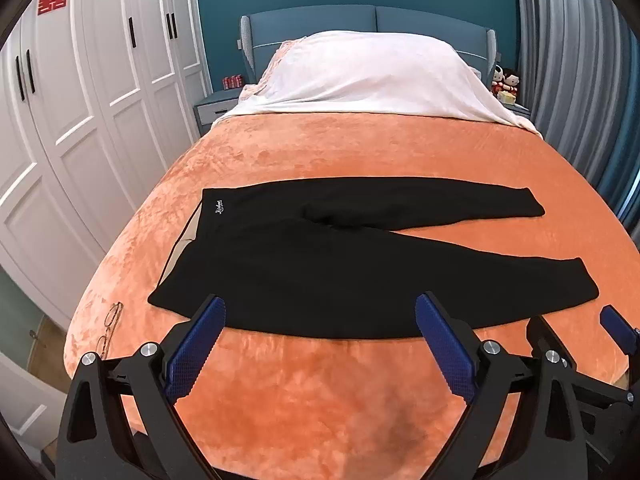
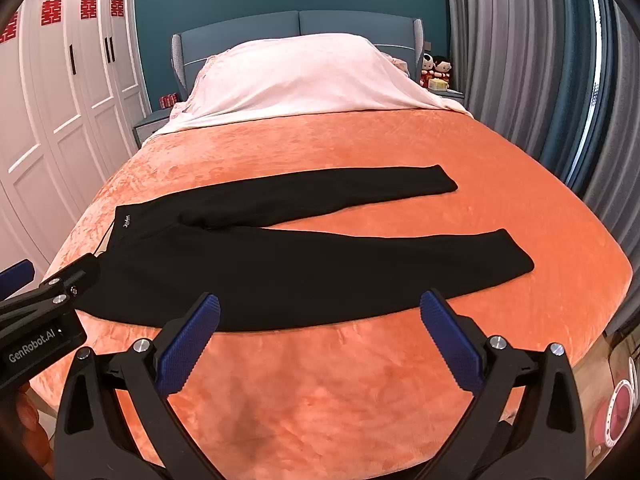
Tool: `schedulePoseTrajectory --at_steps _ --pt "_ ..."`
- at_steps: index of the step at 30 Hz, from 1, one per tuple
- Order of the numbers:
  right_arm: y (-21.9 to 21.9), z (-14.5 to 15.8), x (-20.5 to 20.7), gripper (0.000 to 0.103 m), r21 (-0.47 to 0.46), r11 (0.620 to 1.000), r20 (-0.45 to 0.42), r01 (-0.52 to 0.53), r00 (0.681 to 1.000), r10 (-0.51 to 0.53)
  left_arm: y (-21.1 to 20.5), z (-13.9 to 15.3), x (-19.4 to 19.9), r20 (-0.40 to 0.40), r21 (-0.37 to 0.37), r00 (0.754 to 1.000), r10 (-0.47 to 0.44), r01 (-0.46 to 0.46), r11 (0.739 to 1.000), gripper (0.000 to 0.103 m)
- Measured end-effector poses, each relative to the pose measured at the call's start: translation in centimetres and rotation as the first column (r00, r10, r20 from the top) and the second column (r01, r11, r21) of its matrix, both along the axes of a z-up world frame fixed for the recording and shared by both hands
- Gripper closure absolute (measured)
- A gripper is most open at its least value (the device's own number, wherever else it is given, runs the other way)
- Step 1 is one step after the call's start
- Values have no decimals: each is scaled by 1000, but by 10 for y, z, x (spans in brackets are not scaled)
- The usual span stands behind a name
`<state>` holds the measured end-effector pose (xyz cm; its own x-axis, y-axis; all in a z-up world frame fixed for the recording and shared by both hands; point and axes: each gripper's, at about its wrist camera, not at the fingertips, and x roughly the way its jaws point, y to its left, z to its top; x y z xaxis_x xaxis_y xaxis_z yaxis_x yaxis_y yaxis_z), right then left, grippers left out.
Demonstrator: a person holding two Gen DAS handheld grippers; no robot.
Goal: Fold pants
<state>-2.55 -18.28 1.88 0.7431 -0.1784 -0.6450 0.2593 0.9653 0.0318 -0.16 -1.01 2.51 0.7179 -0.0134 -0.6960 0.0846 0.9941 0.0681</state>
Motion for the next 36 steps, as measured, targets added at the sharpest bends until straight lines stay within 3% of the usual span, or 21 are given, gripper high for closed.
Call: schedulePoseTrajectory --at_steps 36 --pt "3 -5 0 5 -16 1000 1 11 1000 -11 0 0 0 0 -3 1000 1 -1 1000 9"
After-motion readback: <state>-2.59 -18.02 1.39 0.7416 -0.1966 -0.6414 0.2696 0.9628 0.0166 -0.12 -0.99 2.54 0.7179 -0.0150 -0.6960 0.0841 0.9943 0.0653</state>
